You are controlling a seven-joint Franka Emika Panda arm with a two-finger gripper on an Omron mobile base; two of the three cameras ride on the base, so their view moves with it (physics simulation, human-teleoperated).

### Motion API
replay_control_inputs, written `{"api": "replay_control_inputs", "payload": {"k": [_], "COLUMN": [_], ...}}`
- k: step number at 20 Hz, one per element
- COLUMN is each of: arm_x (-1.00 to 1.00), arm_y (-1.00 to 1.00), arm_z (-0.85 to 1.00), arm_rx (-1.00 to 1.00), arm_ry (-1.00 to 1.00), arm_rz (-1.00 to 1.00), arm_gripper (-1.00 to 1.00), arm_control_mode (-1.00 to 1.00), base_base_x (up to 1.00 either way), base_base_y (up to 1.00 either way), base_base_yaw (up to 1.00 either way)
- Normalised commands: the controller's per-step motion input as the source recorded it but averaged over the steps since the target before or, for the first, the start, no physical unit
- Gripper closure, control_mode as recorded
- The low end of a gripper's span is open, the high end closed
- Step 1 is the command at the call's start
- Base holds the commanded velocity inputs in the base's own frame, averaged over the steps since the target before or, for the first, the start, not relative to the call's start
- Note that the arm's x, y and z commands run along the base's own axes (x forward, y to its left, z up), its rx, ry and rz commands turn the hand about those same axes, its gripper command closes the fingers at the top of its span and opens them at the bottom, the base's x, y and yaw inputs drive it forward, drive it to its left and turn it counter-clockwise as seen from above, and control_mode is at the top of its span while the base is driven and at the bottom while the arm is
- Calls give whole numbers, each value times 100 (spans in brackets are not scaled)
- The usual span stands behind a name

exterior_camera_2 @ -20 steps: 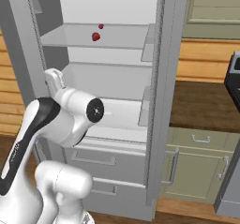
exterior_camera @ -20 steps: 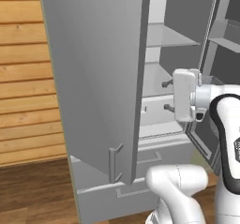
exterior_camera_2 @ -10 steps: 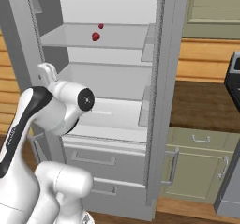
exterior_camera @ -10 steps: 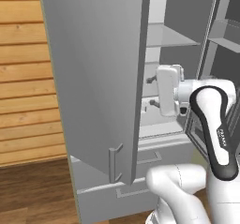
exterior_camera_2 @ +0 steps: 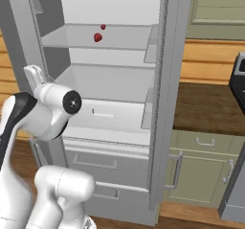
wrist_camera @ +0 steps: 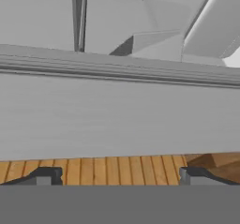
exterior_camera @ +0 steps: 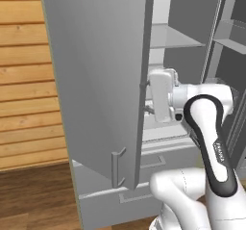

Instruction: Take the strawberry from the fridge and place it on top of the pancake, located on the dining counter.

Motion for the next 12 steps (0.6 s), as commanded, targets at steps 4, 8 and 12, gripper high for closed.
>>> {"api": "replay_control_inputs", "payload": {"k": [4, 8, 12], "arm_x": [-29, 5, 4], "arm_y": [48, -61, -100], "arm_z": [0, 14, 47], "arm_rx": [1, 15, 24], "arm_ry": [0, 0, 0], "arm_rz": [-1, -11, -1], "arm_gripper": [-100, -100, -100], "arm_control_mode": [-100, -100, -100], "base_base_x": [0, 0, 0], "base_base_y": [0, 0, 0], "base_base_yaw": [0, 0, 0]}}
